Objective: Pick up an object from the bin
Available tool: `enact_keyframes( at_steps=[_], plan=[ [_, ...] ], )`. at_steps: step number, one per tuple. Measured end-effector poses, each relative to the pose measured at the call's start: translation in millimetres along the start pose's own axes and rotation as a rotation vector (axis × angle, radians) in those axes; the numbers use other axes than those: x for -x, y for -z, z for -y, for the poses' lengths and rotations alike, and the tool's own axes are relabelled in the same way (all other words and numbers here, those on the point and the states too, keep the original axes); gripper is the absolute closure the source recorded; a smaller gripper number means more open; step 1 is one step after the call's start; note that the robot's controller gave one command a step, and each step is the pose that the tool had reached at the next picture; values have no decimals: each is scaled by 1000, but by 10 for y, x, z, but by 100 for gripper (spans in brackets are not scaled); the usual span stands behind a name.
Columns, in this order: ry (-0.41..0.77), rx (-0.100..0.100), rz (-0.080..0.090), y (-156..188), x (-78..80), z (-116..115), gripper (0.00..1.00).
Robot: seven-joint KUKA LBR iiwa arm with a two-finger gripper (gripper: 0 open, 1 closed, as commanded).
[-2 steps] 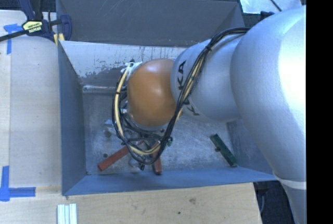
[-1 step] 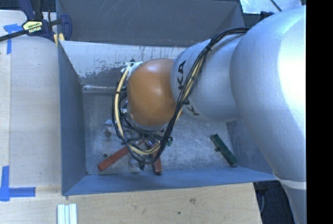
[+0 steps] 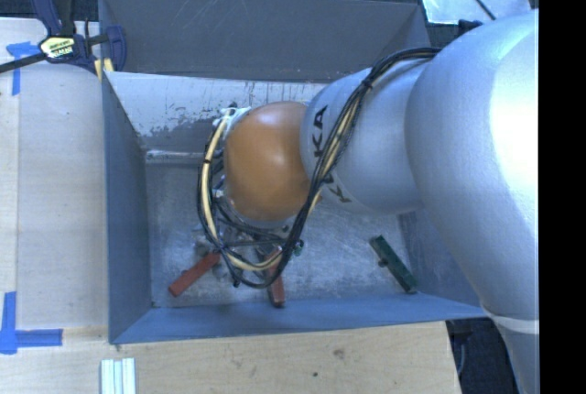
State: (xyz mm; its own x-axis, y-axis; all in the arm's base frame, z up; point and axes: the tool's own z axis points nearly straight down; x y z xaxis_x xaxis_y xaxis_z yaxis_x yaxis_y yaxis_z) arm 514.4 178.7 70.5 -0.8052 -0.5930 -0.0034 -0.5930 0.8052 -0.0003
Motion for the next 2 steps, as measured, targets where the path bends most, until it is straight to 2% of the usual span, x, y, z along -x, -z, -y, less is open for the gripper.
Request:
enact_keyframes(
  at_steps=[1,2],
  plan=[
    [-3,-1,1,86,8,3,100],
    [-7,-2,3,456,22,10,100]
  ],
)
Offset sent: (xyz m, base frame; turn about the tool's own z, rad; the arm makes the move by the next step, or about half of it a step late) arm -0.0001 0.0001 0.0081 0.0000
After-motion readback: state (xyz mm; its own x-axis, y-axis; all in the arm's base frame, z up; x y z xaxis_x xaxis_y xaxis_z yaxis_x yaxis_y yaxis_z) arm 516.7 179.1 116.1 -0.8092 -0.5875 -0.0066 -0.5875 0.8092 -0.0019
